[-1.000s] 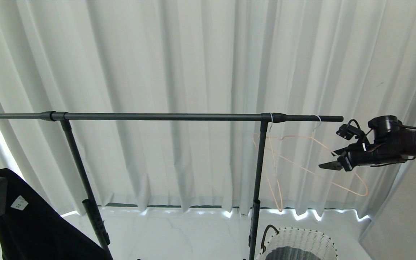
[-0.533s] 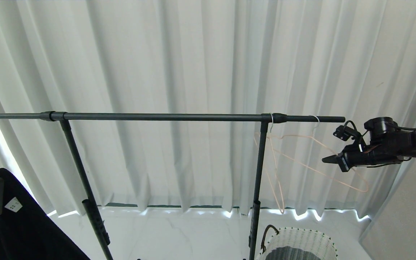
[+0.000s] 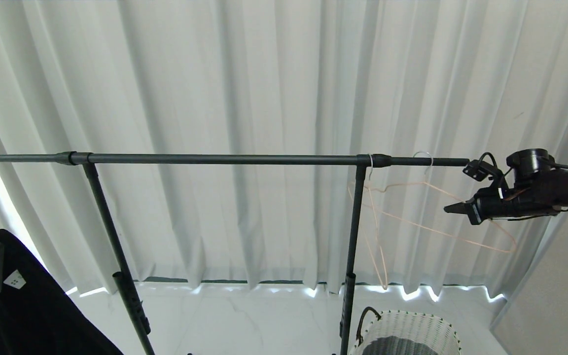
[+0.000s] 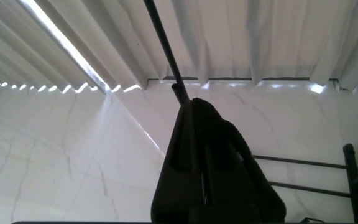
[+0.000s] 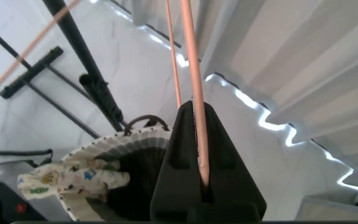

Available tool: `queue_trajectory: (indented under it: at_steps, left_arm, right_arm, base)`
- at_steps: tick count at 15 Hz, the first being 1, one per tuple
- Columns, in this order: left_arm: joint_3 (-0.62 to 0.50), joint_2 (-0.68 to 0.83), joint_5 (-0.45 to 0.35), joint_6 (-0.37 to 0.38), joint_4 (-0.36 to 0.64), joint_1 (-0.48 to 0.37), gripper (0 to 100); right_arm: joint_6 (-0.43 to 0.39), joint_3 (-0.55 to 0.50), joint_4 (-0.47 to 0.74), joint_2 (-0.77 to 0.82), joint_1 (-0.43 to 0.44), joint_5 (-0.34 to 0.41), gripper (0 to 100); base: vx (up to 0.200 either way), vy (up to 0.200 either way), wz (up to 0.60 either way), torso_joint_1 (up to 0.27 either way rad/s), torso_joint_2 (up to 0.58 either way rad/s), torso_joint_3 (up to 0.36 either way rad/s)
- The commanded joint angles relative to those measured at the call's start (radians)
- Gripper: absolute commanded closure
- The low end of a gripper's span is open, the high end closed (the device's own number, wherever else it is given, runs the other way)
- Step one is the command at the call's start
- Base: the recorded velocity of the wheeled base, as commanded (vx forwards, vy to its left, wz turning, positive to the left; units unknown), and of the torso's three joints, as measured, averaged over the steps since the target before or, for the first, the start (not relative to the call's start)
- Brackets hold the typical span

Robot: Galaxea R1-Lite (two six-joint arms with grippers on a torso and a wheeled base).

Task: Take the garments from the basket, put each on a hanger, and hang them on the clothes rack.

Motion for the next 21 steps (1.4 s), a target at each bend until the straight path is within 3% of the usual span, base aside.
queue_trajectory:
  at_steps: [1,6,12,15,18,21]
  left_arm:
    - [-0.001,-0.004,0.001,-0.001,0.000,0.000,100]
    - [-0.001,-0.011,-0.001,-0.002,0.000,0.014,100]
    - [-0.001,-0.008,-0.003,-0.001,0.000,0.026,100]
    - [0.002,-0.008,-0.003,-0.001,0.000,0.028,100]
    - [0.054,-0.007,-0.003,-0.001,0.000,0.028,100]
    - [0.099,-0.007,-0.004,-0.002,0.000,0.025,100]
  right_arm:
    - [0.033,0.028,-0.010,-0.077,-0.002,0.001,100]
    - [0.160,0.189,-0.181,-0.195,-0.002,-0.006,100]
    - [0.226,0.444,-0.198,-0.455,-0.029,-0.106,100]
    - [0.249,0.547,-0.194,-0.553,-0.028,-0.263,100]
    - [0.327,0.633,-0.191,-0.649,-0.025,-0.422,100]
    - [0.404,0.683,-0.092,-0.757,-0.012,-0.603,100]
  base:
    - [0.000,0.000,0.00,0.000,0.00,0.000]
    - [0.000,0.000,0.00,0.000,0.00,0.000]
    - [0.000,0.000,0.00,0.000,0.00,0.000]
    - [0.000,0.000,0.00,0.000,0.00,0.000]
    - [0.000,0.000,0.00,0.000,0.00,0.000]
    - [0.000,0.000,0.00,0.000,0.00,0.000]
